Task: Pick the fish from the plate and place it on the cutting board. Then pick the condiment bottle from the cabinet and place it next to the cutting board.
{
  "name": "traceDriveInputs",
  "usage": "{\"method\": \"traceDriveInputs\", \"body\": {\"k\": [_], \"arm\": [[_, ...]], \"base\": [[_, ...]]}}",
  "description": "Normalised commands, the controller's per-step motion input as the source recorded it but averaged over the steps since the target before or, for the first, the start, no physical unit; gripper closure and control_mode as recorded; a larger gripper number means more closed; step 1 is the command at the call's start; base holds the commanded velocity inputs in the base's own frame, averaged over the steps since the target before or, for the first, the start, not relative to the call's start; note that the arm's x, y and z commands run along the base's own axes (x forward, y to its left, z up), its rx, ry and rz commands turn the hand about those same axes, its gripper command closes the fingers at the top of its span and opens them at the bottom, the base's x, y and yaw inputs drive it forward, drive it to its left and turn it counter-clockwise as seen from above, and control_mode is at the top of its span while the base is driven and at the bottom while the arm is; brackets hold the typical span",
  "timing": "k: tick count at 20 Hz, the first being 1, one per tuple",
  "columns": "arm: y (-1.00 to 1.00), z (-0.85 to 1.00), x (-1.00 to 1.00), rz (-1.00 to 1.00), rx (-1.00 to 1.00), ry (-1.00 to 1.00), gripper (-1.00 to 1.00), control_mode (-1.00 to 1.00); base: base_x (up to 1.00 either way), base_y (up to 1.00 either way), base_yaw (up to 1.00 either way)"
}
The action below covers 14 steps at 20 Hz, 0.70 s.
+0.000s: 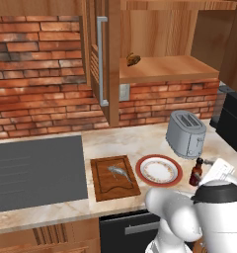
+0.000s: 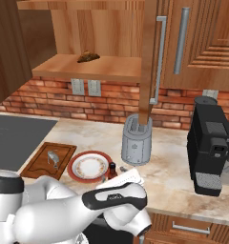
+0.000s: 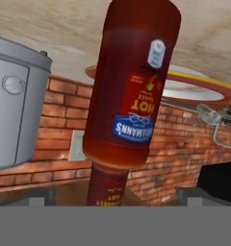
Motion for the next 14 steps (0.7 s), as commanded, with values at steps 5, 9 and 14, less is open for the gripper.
{"method": "traceDriveInputs", "body": {"k": [5,9,14], "arm": [[0.0,0.0,-0.18,0.0,0.0,-0.04,-1.0,-1.0],[0.0,0.0,-0.2,0.0,0.0,-0.04,-1.0,-1.0],[-0.03,0.02,-0.26,0.0,0.0,-0.01,-1.0,-1.0]], "base": [[0.0,0.0,0.0],[0.0,0.0,0.0],[0.0,0.0,0.0]]}}
